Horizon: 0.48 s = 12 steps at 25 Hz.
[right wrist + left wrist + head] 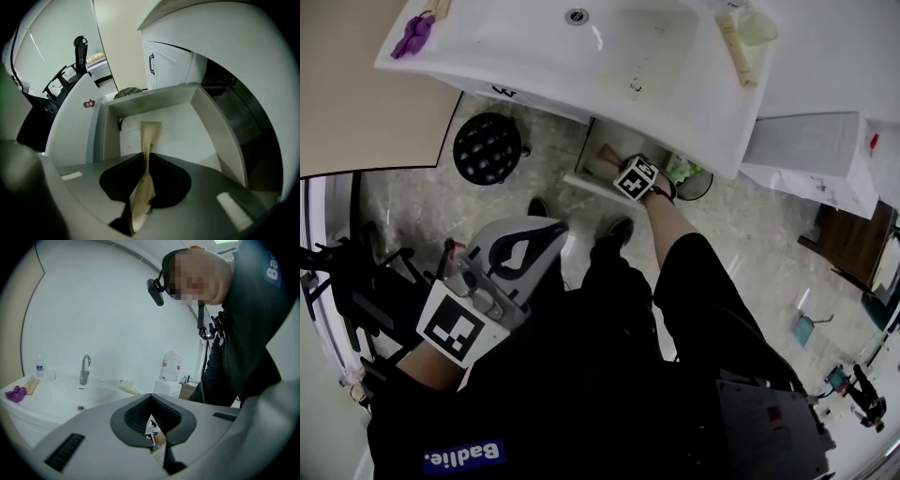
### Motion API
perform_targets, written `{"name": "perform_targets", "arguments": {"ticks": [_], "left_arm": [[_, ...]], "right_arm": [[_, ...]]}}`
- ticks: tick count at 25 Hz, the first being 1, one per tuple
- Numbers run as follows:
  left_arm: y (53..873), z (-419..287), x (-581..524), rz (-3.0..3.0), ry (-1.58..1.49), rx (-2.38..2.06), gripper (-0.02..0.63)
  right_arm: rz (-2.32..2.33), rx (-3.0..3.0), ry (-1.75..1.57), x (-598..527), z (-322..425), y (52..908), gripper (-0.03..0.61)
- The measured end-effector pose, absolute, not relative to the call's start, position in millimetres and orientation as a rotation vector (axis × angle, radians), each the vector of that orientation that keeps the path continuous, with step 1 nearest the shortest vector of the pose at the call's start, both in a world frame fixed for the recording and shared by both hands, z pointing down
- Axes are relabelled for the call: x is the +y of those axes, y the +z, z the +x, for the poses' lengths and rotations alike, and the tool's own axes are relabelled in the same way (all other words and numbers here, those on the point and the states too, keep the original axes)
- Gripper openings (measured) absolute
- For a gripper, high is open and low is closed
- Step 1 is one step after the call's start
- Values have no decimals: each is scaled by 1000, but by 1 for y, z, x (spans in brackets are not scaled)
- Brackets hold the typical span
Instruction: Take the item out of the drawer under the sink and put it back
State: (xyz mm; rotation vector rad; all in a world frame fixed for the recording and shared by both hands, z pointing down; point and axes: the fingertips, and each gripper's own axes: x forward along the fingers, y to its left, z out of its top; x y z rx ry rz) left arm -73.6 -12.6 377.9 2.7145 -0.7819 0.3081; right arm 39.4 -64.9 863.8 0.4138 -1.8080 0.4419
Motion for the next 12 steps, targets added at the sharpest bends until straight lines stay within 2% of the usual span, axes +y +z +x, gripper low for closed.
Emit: {"name": "perform_targets", "arguments": {"ticks": [12], "left_arm": [[383,-76,-4,2698,320,-799,5]], "right_arm": [[425,-1825,470,-68,39,865,58]]}}
